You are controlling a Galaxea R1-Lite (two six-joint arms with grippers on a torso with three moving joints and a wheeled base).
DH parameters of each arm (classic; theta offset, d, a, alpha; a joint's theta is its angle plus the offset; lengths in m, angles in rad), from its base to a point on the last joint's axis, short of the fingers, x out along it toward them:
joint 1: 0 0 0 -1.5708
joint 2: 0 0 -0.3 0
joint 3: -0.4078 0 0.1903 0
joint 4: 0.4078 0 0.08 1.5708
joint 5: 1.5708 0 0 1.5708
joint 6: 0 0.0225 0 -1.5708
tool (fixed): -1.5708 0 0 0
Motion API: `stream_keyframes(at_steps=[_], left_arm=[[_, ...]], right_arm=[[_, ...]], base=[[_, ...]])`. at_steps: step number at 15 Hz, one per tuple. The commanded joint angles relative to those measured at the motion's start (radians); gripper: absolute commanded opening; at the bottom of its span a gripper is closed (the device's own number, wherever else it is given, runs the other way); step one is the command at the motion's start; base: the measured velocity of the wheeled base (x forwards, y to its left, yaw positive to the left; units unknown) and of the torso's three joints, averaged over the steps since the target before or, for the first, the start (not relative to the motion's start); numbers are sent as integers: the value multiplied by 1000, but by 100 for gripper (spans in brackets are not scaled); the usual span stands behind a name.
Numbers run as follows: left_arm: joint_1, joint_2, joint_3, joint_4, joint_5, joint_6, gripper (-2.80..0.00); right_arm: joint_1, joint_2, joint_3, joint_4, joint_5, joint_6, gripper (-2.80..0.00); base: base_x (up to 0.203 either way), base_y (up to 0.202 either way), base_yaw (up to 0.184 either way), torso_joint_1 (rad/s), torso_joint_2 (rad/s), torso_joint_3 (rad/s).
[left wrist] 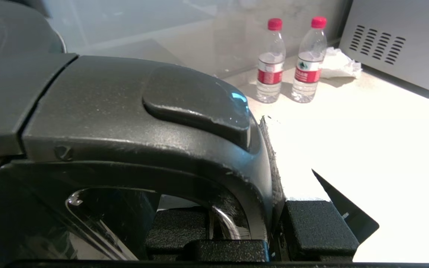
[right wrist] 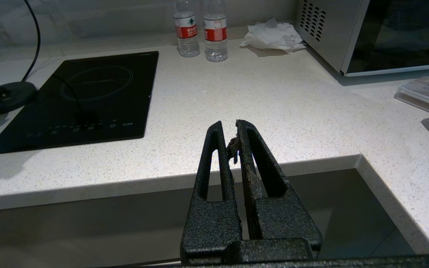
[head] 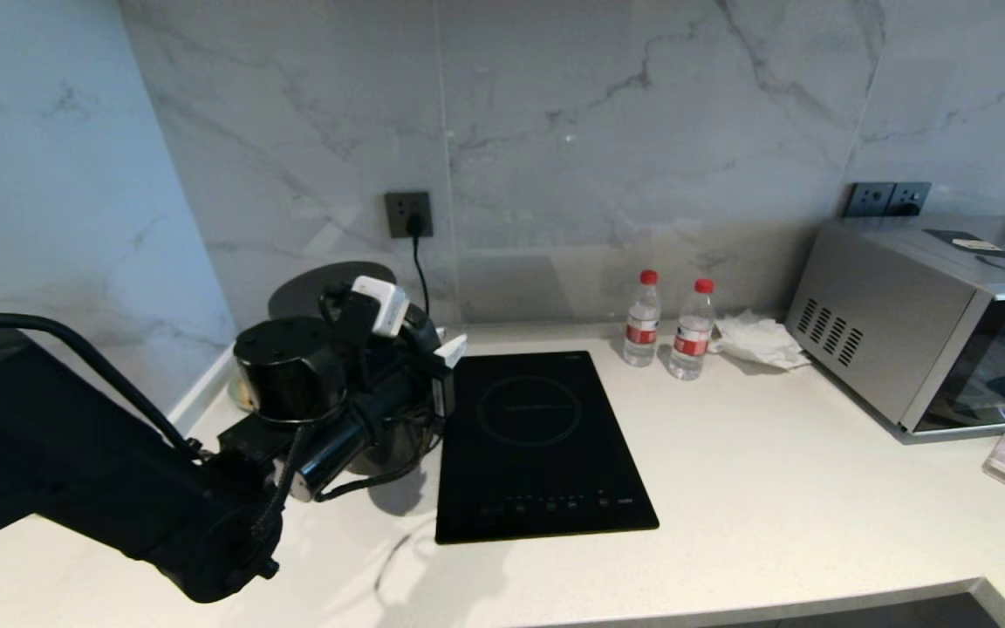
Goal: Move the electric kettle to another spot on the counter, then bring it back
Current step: Place it on the power base
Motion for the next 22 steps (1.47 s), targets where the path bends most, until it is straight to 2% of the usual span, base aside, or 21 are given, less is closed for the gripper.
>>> stream_keyframes(at_steps=[1, 4, 7, 11, 22], left_arm=[[-22, 75, -61, -7, 18, 0, -280], [-52, 114, -128, 14, 105, 2, -280], [-52, 52, -102, 136, 146, 2, -280], [-58, 14, -122, 186, 262, 10, -280], [-56, 47, -149, 181, 264, 10, -280]], right_arm=[[0, 0, 0, 0, 0, 0, -280], [0, 0, 0, 0, 0, 0, -280], [0, 0, -1, 0, 0, 0, -280], [0, 0, 0, 0, 0, 0, -280], [0, 0, 0, 0, 0, 0, -280]], base=[[0, 0, 0, 0, 0, 0], [0, 0, 0, 0, 0, 0], [0, 0, 0, 0, 0, 0], [0, 0, 0, 0, 0, 0], [0, 0, 0, 0, 0, 0]])
